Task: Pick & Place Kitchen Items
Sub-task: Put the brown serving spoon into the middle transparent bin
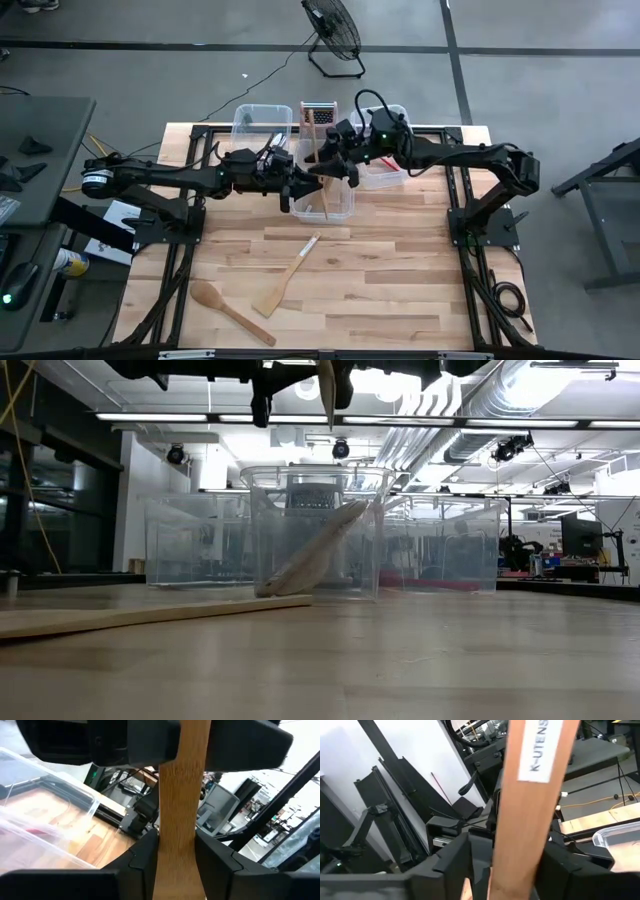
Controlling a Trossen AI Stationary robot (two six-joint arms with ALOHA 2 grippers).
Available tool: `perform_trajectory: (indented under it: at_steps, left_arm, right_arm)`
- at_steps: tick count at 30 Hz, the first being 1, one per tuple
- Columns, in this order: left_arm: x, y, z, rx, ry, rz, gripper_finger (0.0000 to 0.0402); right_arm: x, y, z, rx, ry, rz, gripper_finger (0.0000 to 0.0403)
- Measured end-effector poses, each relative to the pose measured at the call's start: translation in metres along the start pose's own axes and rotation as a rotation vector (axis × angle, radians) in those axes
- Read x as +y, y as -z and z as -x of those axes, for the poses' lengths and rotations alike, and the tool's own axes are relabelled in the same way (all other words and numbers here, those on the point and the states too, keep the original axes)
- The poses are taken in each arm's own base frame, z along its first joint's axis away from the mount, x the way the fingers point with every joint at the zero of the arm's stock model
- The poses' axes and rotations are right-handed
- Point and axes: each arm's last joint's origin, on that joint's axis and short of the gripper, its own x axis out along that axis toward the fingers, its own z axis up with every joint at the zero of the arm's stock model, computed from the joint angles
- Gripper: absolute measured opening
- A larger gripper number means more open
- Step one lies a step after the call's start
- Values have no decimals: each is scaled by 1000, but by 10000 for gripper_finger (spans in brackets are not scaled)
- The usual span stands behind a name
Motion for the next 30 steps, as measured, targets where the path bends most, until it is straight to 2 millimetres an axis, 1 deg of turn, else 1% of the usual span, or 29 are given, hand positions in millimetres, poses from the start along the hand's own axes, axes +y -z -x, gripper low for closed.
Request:
perform_trajectory:
  at_steps: [5,8,12,17,19,21,30]
  left_arm:
    - [0,0,0,0,0,3,112]
    - [0,0,0,-1,-3,-5,113]
    - [0,0,0,1,-3,-4,113]
    - [0,0,0,2,3,4,113]
    - [0,0,0,2,3,4,113]
    - [0,0,0,2,2,-4,113]
    - [1,0,0,-13,-25,-5,114]
  right_arm:
    - [-6,-3,5,-8,19,-19,112]
    - [-8,-4,6,-10,23,-19,87]
    - [-8,-4,6,-9,21,-20,88]
    - [-8,-4,6,-5,14,-10,117]
    - [-8,-4,6,-3,10,-10,107]
    - [-8,-4,6,1,4,-8,87]
    - [-15,-8,13,11,-18,20,86]
